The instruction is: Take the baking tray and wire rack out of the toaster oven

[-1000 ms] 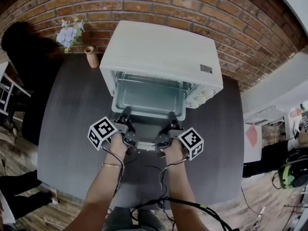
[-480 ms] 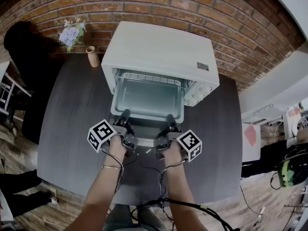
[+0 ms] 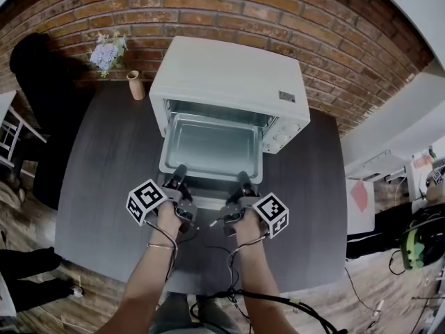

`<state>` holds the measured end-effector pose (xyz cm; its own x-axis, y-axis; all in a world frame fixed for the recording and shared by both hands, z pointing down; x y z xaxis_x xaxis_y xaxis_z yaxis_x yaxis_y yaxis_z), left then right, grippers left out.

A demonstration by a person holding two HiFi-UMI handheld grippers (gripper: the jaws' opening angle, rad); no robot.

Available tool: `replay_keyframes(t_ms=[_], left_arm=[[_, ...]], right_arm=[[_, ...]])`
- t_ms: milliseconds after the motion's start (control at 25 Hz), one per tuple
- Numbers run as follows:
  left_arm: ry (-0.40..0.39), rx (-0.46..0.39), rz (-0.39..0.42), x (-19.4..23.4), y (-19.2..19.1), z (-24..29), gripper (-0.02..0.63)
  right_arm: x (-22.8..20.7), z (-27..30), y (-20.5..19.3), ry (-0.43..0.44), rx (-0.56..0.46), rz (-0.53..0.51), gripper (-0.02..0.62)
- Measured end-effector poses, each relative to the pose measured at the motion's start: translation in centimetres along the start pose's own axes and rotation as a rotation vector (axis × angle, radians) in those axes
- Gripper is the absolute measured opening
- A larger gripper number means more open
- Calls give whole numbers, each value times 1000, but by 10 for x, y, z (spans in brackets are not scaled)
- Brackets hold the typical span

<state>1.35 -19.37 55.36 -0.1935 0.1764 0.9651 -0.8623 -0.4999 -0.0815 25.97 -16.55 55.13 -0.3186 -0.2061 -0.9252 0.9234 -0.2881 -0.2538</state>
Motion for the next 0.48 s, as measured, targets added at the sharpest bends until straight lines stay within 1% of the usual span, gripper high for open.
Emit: replay_keyframes(t_ms=[280,480], left_arm=[[-1,0,-12,2,-5,-15,67],[-18,2,-7,-3,-6,-26,67]], right_arm=[[-1,-15,-7,-1,8,11,83],[4,-27,-11,7,13,9,81]])
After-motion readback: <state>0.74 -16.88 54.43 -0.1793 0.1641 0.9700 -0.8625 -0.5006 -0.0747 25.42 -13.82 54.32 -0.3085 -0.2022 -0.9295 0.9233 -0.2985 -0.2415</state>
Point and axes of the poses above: the fingertips, and each gripper's own axes: z forward along the fingers, x to its left, y out of its top, the point moved 7 cm from there along -z, backward along the fingers, and after that the axes turned 3 degrees about -z, right-handed, at the moved point
